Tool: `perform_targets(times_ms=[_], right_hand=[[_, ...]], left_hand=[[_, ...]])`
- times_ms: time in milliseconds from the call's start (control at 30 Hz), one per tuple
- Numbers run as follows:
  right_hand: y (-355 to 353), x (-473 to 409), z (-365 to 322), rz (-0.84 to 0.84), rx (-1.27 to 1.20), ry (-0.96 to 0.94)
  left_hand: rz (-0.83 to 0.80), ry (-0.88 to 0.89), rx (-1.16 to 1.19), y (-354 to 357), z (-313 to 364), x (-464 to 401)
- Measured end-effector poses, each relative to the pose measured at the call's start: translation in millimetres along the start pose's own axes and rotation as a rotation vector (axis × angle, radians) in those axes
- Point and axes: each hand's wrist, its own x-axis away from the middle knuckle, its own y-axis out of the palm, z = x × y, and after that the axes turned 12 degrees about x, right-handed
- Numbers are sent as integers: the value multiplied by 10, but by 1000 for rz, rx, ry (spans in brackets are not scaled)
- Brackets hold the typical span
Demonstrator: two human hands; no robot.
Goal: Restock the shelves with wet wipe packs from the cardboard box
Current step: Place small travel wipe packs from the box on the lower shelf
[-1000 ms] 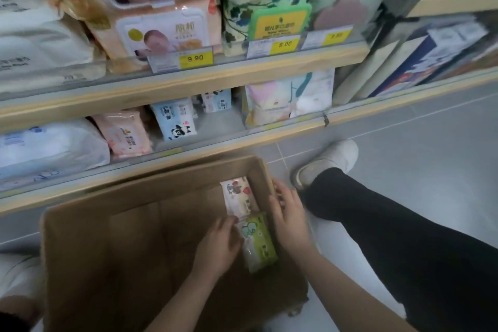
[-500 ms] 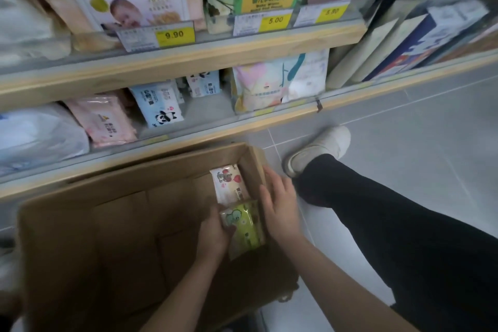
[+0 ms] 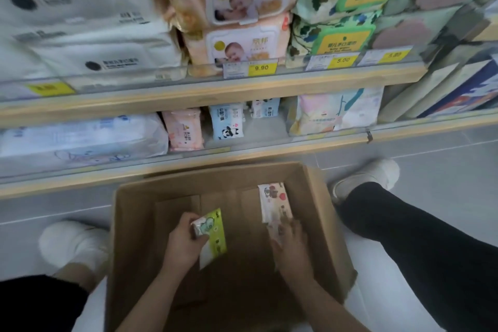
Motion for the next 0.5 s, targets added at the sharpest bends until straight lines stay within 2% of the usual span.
perform_targets(times_ms=[167, 300, 500], right_hand=[[203, -10, 31, -80, -8, 144], [296, -115, 29, -61, 80, 98], [235, -196, 61, 3, 71, 36]], left_hand=[[-37, -69, 1, 10, -197, -65], [-72, -77, -11, 87, -239, -142], [-101, -35, -23, 149, -158, -208]])
